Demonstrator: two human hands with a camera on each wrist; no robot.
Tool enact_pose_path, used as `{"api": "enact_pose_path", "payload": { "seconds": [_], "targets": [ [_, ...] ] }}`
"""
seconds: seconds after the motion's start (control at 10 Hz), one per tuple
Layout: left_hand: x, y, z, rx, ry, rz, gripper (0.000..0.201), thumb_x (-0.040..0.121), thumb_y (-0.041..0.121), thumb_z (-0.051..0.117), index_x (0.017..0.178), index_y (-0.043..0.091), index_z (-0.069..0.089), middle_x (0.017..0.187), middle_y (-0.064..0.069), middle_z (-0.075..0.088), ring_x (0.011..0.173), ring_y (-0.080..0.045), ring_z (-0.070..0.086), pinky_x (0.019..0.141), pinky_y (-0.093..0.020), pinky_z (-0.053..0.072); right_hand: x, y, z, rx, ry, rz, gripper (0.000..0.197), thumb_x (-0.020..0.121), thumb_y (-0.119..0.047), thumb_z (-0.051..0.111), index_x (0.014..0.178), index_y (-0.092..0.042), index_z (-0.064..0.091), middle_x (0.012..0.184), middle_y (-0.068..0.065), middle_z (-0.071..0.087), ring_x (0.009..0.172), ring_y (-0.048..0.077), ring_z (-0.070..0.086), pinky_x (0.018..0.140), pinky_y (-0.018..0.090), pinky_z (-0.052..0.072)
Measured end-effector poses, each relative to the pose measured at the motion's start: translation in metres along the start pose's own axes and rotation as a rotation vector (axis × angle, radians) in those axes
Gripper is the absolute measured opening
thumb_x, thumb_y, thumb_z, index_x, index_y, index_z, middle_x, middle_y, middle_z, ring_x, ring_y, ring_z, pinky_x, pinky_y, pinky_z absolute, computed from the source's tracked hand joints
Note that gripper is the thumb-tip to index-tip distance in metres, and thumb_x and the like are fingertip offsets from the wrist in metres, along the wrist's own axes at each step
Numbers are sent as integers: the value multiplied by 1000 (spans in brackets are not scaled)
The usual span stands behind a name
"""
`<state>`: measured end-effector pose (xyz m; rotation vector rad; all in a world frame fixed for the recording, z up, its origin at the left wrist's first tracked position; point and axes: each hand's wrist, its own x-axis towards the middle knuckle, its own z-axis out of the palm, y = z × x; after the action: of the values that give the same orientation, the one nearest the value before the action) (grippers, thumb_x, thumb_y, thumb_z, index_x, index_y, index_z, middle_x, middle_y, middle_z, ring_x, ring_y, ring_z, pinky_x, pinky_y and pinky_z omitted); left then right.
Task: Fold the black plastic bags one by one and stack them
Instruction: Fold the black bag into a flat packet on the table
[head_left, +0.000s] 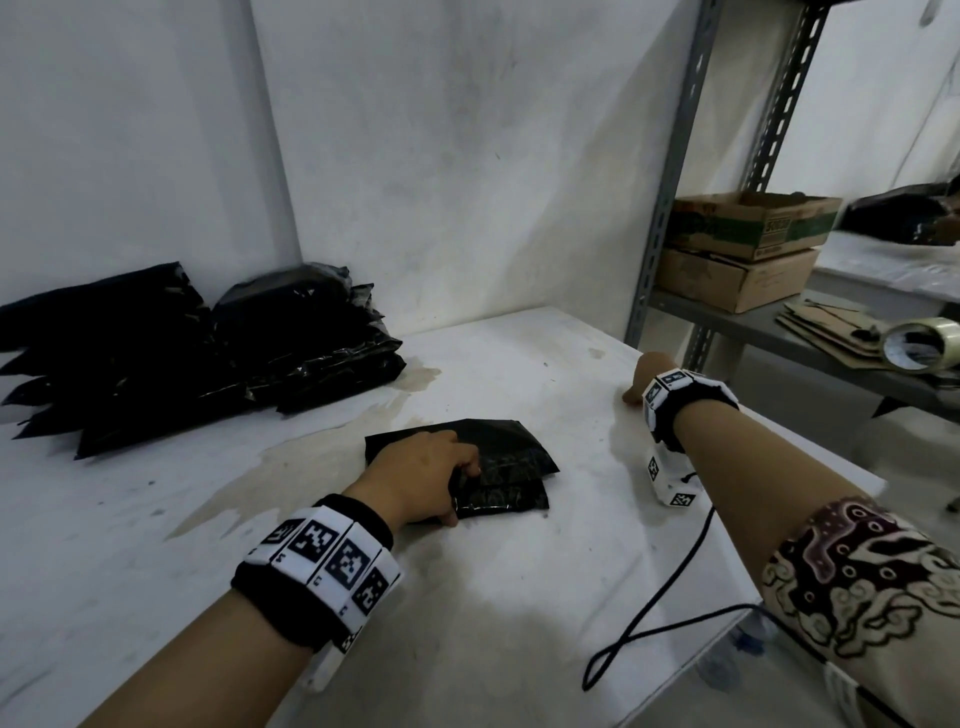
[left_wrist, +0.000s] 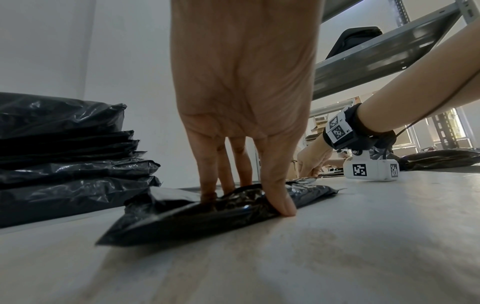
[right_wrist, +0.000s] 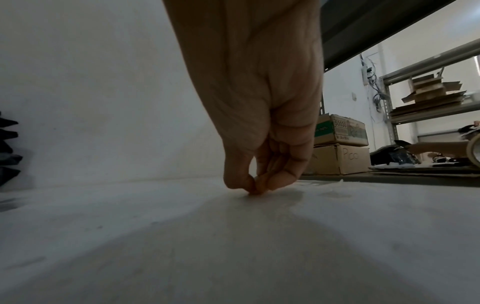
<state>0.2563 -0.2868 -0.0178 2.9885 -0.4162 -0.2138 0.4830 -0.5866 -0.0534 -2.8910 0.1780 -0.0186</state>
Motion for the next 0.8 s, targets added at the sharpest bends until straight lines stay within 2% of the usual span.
{"api": "enact_pose_path", "payload": {
  "seconds": [0.1, 0.2, 0.3, 0.4, 0.5, 0.6, 0.7, 0.8],
  "targets": [
    [0, 0, 0, -1, 2, 1, 48, 71, 27, 80, 112, 27, 55, 106, 6, 49, 104, -17, 50, 81, -33, 47, 16, 4, 3, -60, -16, -24, 64, 83, -31, 73, 133, 2, 51, 139, 18, 51, 123, 32, 54, 87, 34, 48],
    [0, 0, -1, -1, -3, 3, 48, 71, 27, 80, 113, 27, 55, 109, 6, 50, 106, -17, 50, 81, -32, 46, 28, 9, 8, -141, -49, -52, 73, 76, -36, 79, 132, 2, 51, 140, 18, 50, 125, 33, 52, 94, 36, 48],
    [0, 0, -1, -1, 2, 6, 48, 71, 27, 80, 112, 27, 55, 110, 6, 51, 105, -16, 50, 76, -29, 42, 3, 2, -5, -188, -65, -42, 64, 79, -36, 77, 125, 2, 55, 132, 18, 56, 119, 33, 56, 87, 34, 50],
    [0, 0, 0, -1, 6, 6, 48, 71, 26, 80, 113, 27, 55, 110, 6, 50, 104, -16, 50, 73, -27, 39, -22, -10, -20, -176, -107, -24, 46, 89, -31, 68, 115, 5, 59, 122, 20, 61, 112, 33, 59, 80, 31, 45],
    [0, 1, -1, 0, 8, 9, 48, 71, 27, 80, 113, 27, 55, 110, 5, 50, 103, -16, 50, 72, -27, 39, -32, -14, -24, -155, -99, -25, 45, 93, -29, 62, 121, 6, 56, 125, 19, 59, 116, 33, 56, 85, 31, 42],
    [-1, 1, -1, -2, 3, 7, 50, 71, 27, 80, 114, 27, 55, 110, 5, 50, 104, -16, 50, 73, -27, 39, -38, -20, -29, -164, -46, -22, 33, 97, -20, 54, 122, 2, 59, 128, 17, 59, 117, 30, 57, 87, 30, 44],
    [-2, 1, -2, -6, 4, 4, 50, 72, 26, 80, 116, 27, 55, 111, 5, 50, 105, -16, 50, 76, -29, 42, -43, -19, -33, -293, 9, -40, 34, 101, -18, 45, 131, -4, 54, 138, 12, 53, 128, 25, 49, 101, 28, 38],
    [-3, 1, -2, -3, 3, 3, 51, 73, 26, 80, 117, 27, 55, 112, 5, 50, 106, -17, 51, 78, -29, 43, -47, -19, -26, 12, 58, 62, 37, 93, -11, 57, 125, 5, 55, 131, 23, 55, 122, 35, 52, 95, 35, 42]
  ]
}}
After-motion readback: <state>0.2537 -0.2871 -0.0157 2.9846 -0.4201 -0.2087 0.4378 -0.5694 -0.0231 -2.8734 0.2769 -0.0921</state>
